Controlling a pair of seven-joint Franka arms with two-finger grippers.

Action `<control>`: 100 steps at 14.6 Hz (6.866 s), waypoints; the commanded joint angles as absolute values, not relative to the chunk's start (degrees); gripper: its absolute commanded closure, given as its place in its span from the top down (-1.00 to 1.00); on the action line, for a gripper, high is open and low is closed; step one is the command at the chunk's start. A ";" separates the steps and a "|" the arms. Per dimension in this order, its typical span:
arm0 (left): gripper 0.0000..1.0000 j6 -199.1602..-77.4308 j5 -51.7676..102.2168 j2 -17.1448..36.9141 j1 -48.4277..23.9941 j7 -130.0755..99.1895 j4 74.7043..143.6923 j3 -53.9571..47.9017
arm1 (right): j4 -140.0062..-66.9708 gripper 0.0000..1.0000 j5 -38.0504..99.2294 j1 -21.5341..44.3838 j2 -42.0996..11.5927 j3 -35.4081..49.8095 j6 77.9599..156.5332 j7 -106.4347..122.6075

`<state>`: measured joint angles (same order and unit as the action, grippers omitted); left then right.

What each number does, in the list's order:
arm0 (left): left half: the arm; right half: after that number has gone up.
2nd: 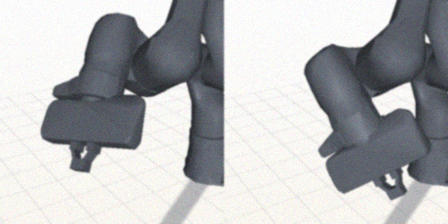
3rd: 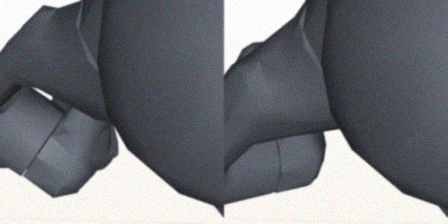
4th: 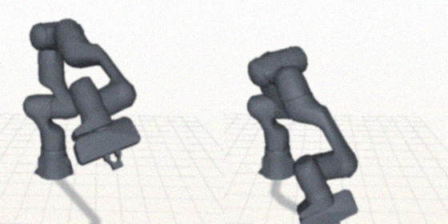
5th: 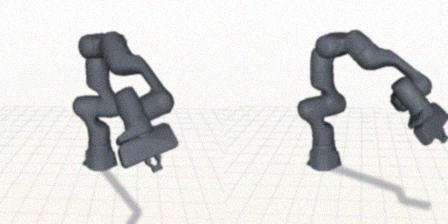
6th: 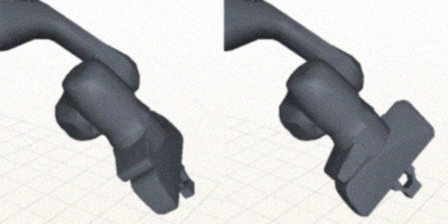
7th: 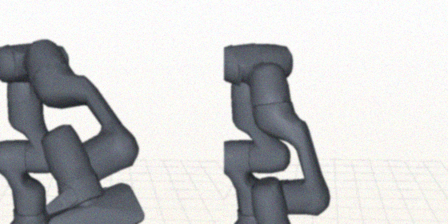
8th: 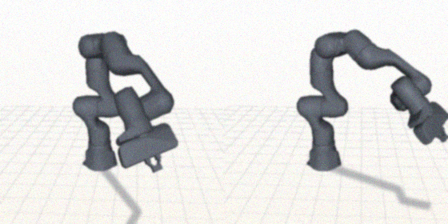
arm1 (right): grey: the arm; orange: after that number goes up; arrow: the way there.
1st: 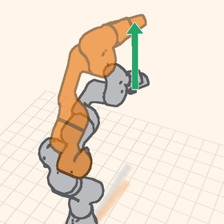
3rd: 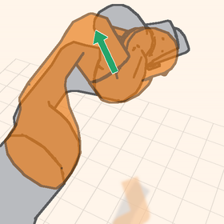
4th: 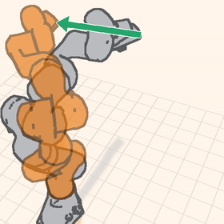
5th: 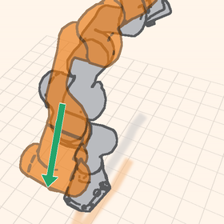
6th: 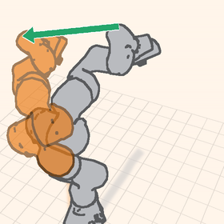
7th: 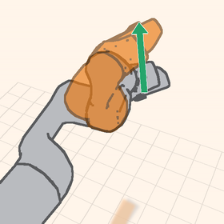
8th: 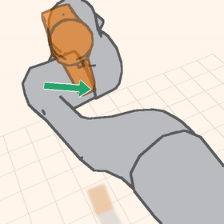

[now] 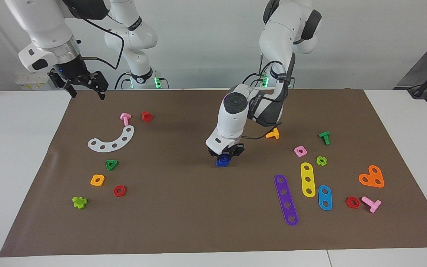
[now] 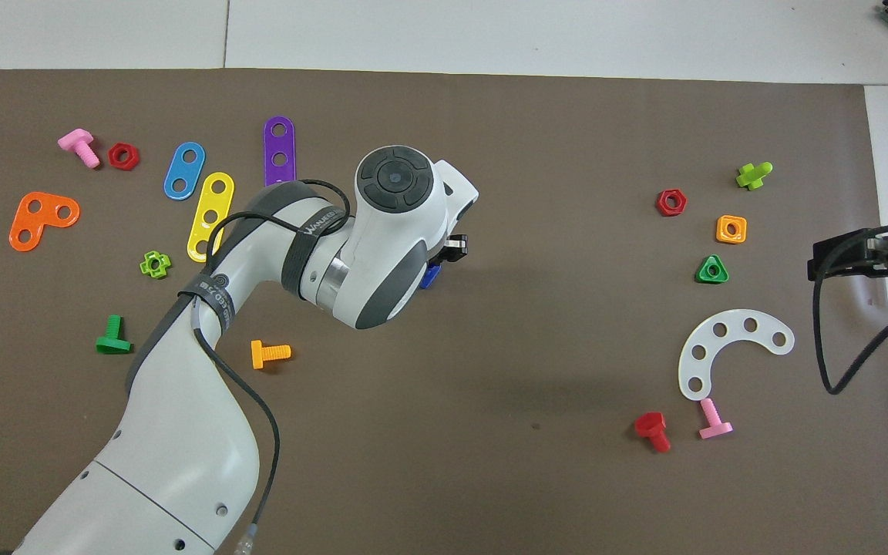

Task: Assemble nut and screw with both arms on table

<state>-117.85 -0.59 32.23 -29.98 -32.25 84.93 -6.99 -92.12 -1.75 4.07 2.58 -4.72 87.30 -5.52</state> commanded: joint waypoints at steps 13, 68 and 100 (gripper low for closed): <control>-0.56 -116.04 -1.15 32.08 -31.29 -33.13 86.50 -5.98 | -92.64 1.00 -1.32 3.52 3.52 -4.31 86.66 -4.22; 0.21 -118.65 0.26 33.57 -31.38 -35.16 85.52 -5.98 | -92.64 1.00 -1.32 3.52 3.52 -4.31 86.66 -4.22; 1.00 -91.15 2.46 5.72 1.14 -0.44 85.34 -5.36 | -92.64 1.00 -1.32 3.52 3.52 -4.31 86.66 -4.22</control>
